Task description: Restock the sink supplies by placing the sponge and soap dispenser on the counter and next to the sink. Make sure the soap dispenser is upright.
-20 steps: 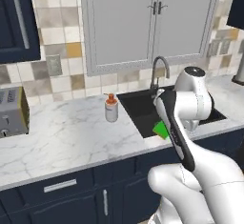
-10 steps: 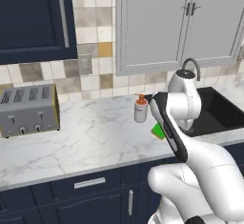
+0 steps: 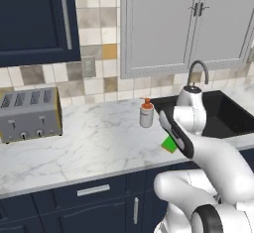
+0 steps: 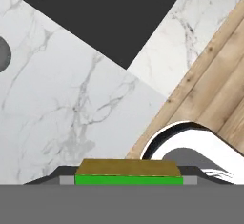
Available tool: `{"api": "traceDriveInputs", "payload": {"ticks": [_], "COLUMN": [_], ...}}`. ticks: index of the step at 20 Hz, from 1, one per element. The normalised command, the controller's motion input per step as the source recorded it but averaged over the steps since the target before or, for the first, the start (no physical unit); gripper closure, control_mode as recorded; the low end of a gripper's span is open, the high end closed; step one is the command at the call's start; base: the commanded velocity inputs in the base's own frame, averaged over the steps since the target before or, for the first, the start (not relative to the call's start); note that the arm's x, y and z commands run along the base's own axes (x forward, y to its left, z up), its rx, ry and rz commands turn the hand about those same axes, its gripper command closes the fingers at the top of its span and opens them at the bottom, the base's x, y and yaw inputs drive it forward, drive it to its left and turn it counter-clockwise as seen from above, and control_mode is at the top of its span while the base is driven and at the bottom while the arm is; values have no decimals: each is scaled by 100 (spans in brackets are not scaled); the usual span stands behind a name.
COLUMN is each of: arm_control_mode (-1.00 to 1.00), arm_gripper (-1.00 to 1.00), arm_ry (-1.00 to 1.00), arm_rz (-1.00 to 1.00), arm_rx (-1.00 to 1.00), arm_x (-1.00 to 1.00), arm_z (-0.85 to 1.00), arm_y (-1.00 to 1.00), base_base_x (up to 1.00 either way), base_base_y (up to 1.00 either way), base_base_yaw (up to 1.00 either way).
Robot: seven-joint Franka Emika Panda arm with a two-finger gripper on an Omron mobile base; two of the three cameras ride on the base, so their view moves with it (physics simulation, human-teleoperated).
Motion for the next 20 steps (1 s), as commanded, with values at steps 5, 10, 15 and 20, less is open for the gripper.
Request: {"api": "traceDriveInputs", "payload": {"ticks": [5,10,15,20], "arm_control_mode": [-100,-100,-100,-100], "arm_gripper": [100,100,100,100], "arm_ry": [1,0,7,9], "arm_rz": [0,0,0,0], "arm_rx": [0,0,0,0], "arm_x": [52,33,35,32], "arm_z": [-35,-26,-22,-32], "arm_y": [4,0,0,0], "base_base_x": [0,0,0,0], "base_base_y": [0,0,0,0], "base_base_yaw": [0,0,0,0]}}
